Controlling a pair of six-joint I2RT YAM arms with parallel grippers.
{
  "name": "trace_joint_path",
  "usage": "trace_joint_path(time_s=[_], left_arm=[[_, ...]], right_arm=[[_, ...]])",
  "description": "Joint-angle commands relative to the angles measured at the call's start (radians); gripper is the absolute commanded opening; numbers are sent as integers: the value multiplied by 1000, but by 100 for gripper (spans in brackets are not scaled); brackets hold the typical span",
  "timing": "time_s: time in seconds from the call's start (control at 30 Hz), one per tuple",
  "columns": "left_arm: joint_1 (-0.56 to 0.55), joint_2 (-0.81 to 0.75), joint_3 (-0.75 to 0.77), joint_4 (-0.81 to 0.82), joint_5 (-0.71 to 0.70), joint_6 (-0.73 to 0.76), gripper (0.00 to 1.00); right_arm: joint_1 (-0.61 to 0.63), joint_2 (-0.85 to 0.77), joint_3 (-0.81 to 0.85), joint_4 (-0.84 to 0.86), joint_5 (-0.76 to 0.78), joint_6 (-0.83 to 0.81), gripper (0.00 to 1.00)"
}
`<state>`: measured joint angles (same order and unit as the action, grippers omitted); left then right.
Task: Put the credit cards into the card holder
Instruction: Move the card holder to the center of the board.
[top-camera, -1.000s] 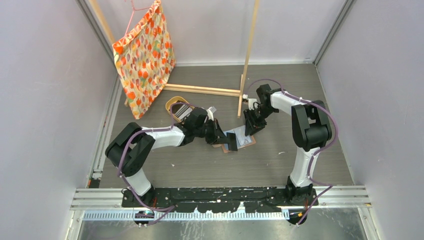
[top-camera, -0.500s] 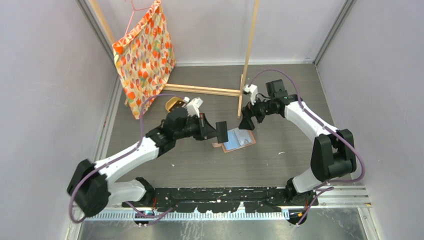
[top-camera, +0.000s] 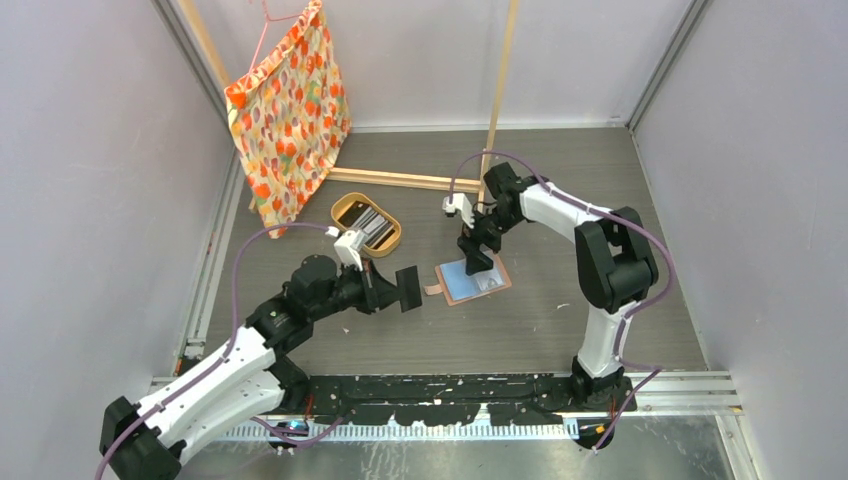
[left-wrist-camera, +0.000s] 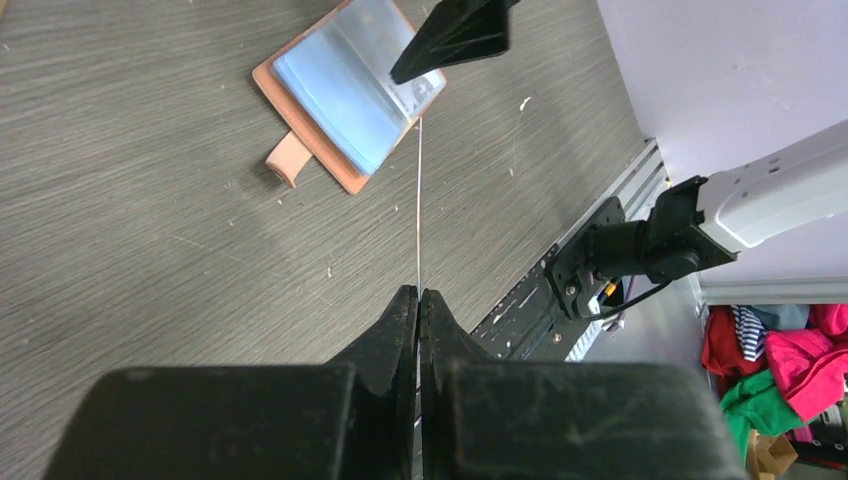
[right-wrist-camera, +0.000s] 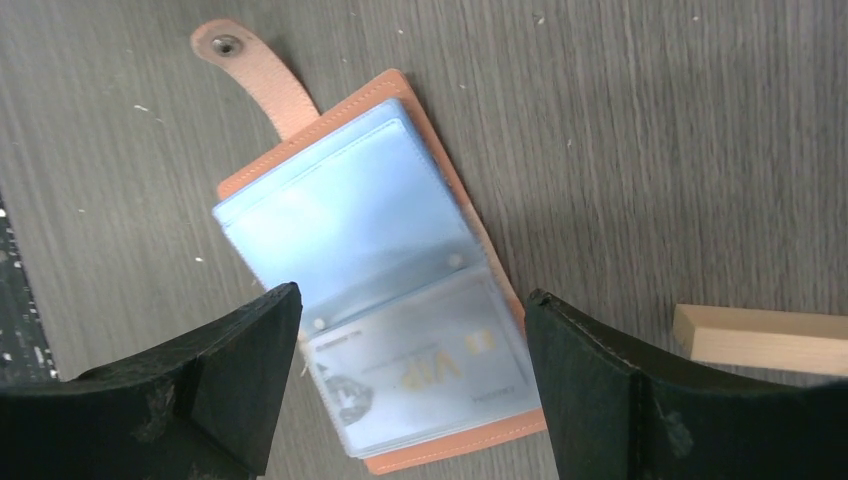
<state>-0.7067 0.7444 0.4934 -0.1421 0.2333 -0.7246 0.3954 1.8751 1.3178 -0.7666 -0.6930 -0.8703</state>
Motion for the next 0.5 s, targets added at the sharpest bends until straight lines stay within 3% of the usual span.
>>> trace_joint_path(time_s=[0.0, 0.2, 0.47], left_arm=[[4, -62, -18, -14, -24, 14, 0], [4, -56, -70, 82, 40, -40, 0], [4, 5, -141, 280, 118, -137, 0]], right_arm=[[39, 41, 51, -6, 107, -34, 86], [79, 65, 38, 18, 238, -55, 83], [116, 13, -73, -8, 291, -127, 69]])
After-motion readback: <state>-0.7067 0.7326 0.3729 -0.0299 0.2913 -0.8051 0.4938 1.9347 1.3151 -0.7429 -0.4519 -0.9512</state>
